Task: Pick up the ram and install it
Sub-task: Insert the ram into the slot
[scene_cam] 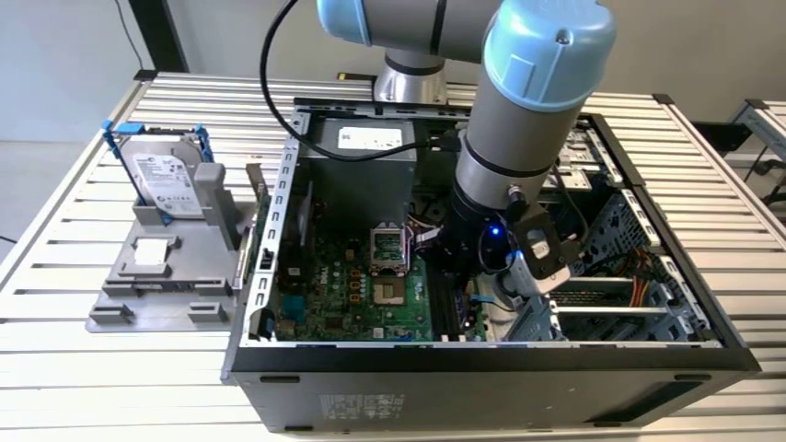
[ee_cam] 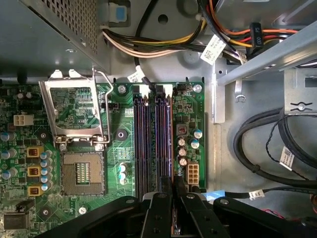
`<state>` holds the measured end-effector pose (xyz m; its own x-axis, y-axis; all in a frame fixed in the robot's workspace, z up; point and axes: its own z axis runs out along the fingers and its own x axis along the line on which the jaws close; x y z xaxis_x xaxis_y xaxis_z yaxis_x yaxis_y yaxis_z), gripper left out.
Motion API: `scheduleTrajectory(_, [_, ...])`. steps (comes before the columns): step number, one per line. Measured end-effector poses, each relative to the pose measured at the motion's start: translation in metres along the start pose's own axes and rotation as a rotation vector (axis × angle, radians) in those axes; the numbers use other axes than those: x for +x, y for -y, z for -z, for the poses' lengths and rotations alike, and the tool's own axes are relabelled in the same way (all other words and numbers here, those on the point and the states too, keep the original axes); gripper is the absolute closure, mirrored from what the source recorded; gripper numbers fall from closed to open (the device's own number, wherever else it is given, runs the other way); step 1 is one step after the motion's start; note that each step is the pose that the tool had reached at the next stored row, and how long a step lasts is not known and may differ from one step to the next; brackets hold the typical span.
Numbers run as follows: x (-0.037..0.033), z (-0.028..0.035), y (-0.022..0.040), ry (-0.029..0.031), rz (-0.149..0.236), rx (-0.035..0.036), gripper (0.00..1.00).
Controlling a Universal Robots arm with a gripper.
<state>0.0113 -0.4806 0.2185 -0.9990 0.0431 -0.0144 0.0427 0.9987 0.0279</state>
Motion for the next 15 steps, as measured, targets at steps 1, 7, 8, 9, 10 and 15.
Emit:
scheduleTrajectory(1, [0.0,0.0,-0.0001,0.0001,0.0,-0.0002,1.0])
scheduleTrajectory(7, [0.0001,-0.0001,-0.001,0.0,0.0,-0.0001,1.0])
scheduleTrajectory(8, [0.0001,-0.0004,-0.001,0.0,0.0,-0.0006,1.0])
scheduleTrajectory(9, [0.0001,-0.0012,-0.001,-0.0001,0.0,-0.0013,1.0])
scheduleTrajectory(10, [0.0002,-0.0022,-0.001,-0.0001,0.0,-0.0026,1.0])
scheduleTrajectory(15, [0.0001,-0.0043,-0.001,-0.0002,0.0,-0.0047,1.0])
